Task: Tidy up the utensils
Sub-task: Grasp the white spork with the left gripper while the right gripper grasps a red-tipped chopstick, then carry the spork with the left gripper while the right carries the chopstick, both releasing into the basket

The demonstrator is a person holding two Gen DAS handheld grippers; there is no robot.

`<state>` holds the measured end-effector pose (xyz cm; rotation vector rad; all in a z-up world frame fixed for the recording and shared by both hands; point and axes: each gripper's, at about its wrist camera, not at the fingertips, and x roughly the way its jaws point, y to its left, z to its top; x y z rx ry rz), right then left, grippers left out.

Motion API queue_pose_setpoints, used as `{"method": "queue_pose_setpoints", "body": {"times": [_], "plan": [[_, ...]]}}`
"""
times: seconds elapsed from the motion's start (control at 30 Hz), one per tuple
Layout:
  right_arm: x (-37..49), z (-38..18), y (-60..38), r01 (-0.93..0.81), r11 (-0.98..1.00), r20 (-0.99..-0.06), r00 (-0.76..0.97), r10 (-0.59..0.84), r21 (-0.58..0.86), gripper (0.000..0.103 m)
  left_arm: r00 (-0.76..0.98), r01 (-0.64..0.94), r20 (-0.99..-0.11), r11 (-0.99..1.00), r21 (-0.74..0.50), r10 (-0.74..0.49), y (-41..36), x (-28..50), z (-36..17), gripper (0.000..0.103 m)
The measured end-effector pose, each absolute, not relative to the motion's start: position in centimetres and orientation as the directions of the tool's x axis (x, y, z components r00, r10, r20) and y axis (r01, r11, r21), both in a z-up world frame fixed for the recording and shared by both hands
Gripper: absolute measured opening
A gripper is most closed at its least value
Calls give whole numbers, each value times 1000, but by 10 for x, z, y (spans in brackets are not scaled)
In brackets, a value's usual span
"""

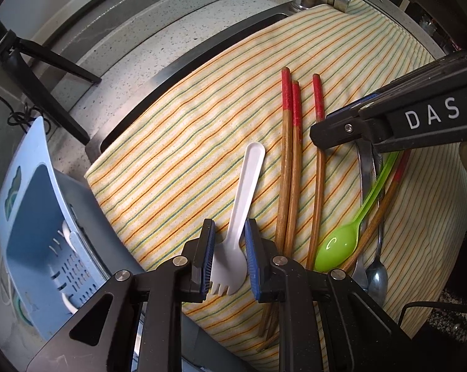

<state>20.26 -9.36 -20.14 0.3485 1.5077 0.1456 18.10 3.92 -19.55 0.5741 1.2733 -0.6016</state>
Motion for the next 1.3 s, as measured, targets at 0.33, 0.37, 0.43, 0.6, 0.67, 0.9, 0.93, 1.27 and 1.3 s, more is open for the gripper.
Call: {"method": "queue_pose_setpoints", "body": {"times": [0.33,0.37,0.43,0.6,0.67,0.9,0.93,1.27,1.3], "plan": [[205,-212,-95,199,915,-936,75,343,351,17,173,707,-979,706,51,-103,31,183,-198,18],[205,-212,-95,191,917,-937,79,341,350,17,174,706,-979,707,50,-104,30,183,-198,18],[203,-211,-95,181,918,-935,86,343,353,16,176,702,-978,711,45,-112,31,183,-197,10],[197,-212,-102,192,900,-920,92,380,391,12,167,667,-976,745,6,-142,36,187,-194,9],[194,-213,-108,208,885,-909,95,406,417,11,162,651,-974,759,-18,-162,38,188,-193,9],[184,-223,-126,305,792,-848,140,512,529,9,181,642,-971,766,-4,-157,37,182,-194,9],[183,-223,-129,314,780,-839,149,523,542,9,182,639,-970,769,-7,-160,40,181,-193,9],[184,-194,-146,284,754,-804,255,537,593,7,230,620,-956,785,1,-180,46,177,-170,9],[184,-190,-147,276,759,-806,265,530,590,7,230,621,-955,784,-2,-185,44,177,-169,9]]}}
